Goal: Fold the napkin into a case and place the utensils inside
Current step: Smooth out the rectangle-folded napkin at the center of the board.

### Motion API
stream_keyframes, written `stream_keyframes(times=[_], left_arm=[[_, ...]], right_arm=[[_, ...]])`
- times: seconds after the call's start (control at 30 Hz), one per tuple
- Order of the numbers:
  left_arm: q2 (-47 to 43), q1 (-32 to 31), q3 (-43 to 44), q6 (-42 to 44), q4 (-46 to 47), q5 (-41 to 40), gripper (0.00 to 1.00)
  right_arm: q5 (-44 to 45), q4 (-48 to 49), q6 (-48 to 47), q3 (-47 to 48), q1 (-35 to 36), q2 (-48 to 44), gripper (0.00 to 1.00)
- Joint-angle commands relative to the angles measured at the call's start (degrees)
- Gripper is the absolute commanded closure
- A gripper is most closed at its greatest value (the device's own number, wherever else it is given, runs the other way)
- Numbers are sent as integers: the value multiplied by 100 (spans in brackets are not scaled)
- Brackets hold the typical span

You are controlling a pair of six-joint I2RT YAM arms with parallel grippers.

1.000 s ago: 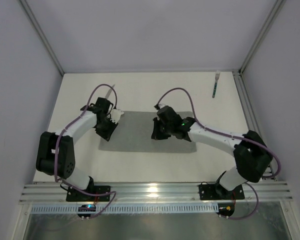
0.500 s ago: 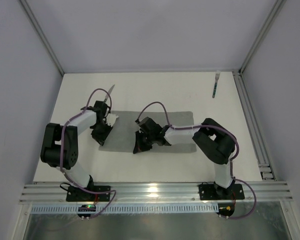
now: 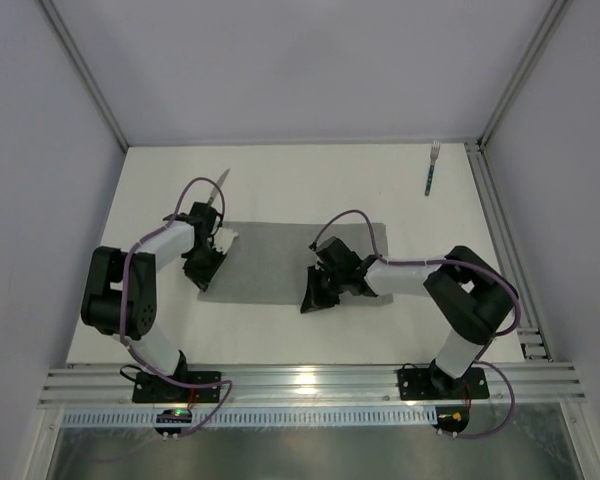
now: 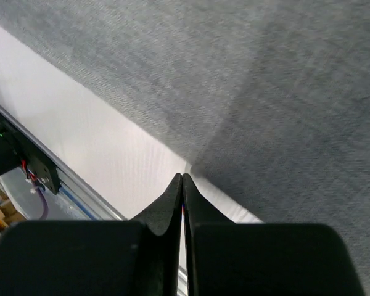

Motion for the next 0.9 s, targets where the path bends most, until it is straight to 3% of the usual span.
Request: stream_keyframes(times=[0.0,0.13,0.47,0.63,0.87], left_arm=[[182,68,-328,96,496,-36,81],[138,68,-328,78,443,-36,80],[-3,68,-319,60,417,-36,80],[76,68,-336,-1,469,-352,80],[322,68,-442,-27,636,-765,80]], right_arm=[[41,-803,-671,755,262,-351,97],[-196,-17,-445,1204,315,-273,97],[164,453,48,2303,561,1572,97],[49,725,373,1778,561,1846,97],[330,638,558,732,263,1073,97]])
